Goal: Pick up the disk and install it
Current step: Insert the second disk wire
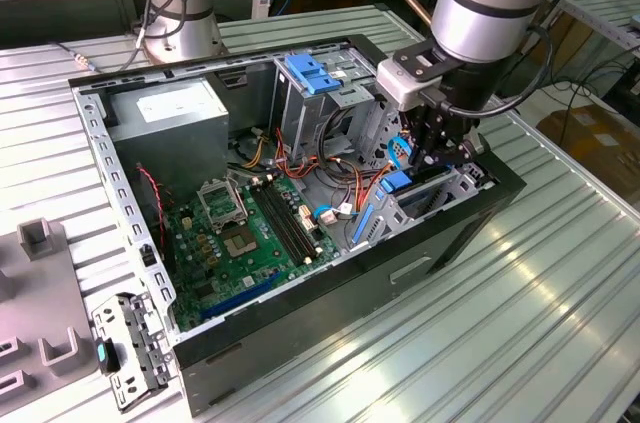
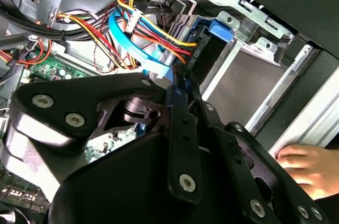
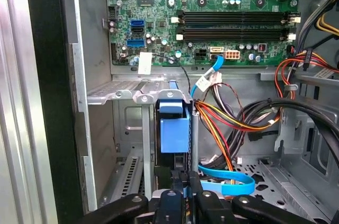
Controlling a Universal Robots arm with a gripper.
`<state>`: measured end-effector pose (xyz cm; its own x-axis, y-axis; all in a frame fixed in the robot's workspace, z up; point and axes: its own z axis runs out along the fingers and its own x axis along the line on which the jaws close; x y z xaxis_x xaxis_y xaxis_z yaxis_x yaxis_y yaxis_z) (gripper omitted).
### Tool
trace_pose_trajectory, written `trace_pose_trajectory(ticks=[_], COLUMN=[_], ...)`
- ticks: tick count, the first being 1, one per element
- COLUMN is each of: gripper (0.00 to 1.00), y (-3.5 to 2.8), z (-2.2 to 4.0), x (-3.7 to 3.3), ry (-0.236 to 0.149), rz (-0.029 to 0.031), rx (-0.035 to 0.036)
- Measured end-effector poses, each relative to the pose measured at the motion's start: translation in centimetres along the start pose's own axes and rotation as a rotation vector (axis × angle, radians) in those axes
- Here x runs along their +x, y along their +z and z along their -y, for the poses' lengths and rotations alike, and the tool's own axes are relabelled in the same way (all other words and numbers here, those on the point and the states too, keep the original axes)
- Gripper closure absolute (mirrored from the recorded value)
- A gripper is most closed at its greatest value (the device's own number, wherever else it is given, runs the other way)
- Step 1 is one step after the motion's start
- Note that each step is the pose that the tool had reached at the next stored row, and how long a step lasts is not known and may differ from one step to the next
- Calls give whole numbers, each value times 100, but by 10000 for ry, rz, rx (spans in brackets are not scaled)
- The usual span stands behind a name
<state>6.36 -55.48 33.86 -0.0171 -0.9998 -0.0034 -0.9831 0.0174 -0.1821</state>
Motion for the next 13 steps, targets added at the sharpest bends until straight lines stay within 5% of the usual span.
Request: trace_pose_trajectory(ticks=[5, 9, 11, 13], gripper=[76, 78, 89, 89], y=[-131, -138, -138, -138], z=[25, 26, 26, 26], x=[-3, -4, -3, -3], ry=[-4, -4, -4, -4], rz=[-14, -18, -19, -19], rx=[0, 0, 0, 0])
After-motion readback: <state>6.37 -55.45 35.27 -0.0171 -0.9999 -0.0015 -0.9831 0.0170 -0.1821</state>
